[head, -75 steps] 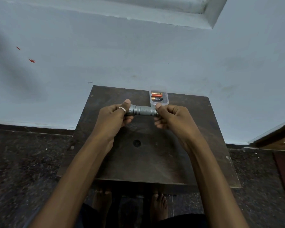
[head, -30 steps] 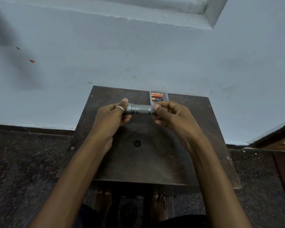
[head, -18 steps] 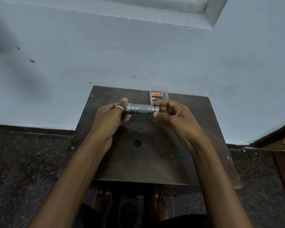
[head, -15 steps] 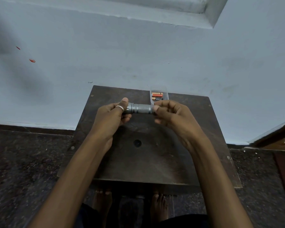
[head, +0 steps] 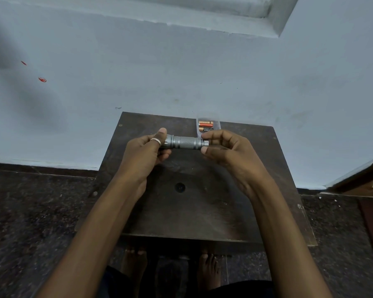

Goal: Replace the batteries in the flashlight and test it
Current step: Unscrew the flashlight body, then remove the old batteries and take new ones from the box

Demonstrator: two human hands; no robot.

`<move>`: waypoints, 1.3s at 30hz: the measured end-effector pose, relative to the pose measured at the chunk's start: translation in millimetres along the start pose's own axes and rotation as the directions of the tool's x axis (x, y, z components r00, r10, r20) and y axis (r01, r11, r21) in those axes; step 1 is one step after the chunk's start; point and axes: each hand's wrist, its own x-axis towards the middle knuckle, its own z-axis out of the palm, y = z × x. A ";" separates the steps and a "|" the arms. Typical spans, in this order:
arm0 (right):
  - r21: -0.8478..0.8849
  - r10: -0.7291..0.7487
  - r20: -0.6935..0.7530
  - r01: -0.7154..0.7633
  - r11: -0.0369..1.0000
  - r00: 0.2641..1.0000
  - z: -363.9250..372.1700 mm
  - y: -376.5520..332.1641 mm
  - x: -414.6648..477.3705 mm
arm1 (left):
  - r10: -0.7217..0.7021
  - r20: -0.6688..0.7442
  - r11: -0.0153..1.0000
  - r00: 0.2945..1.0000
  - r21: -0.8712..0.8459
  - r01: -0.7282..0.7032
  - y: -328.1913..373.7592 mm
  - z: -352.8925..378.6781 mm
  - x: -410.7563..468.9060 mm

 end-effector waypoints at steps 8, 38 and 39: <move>-0.124 0.057 -0.076 -0.067 0.990 0.995 -10.5 10.4 5.2 | -0.025 0.000 0.998 1.000 -0.056 0.025 3.1 -0.7 -2.7; 0.209 0.094 -0.055 -0.080 0.975 0.994 13.5 -1.3 4.3 | 0.322 -0.014 0.947 0.947 0.008 -0.322 11.8 8.5 -12.9; 0.273 0.121 -0.021 -0.111 0.956 0.992 13.3 -1.2 5.0 | 0.362 -0.011 0.932 0.932 0.019 -0.361 13.2 9.9 -14.6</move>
